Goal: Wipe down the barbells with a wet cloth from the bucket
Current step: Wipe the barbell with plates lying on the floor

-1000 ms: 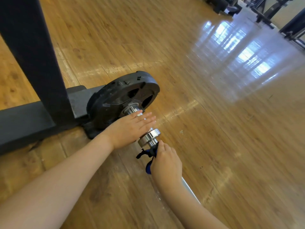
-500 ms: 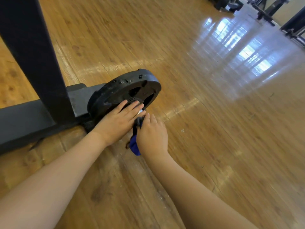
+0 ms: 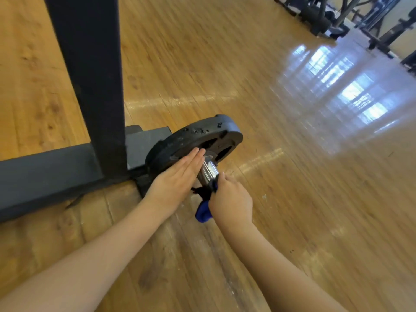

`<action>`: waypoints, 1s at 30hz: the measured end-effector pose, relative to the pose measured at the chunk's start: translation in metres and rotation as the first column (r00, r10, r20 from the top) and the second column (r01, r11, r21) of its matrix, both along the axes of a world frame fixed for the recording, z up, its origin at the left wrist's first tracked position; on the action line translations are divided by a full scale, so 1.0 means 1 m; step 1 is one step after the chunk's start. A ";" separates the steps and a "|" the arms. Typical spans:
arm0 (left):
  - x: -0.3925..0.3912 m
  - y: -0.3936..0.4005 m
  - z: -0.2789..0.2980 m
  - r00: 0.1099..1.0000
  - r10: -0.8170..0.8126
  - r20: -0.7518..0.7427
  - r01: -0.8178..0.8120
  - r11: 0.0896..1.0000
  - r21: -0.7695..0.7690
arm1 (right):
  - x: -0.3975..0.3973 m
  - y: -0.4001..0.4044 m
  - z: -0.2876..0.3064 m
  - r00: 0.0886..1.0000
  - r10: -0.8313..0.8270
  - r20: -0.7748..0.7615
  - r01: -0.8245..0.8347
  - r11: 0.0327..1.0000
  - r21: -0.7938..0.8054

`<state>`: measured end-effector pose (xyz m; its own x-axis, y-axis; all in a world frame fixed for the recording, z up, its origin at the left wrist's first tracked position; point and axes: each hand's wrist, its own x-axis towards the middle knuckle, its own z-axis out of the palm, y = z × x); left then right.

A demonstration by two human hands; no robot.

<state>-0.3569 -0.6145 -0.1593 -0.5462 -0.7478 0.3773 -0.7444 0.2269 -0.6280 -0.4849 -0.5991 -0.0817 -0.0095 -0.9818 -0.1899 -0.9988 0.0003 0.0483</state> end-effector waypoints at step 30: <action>0.037 0.017 -0.027 0.949 0.053 0.311 -0.070 0.996 0.046 | 0.011 -0.004 -0.025 1.000 -0.023 -0.021 0.020 0.991 -0.135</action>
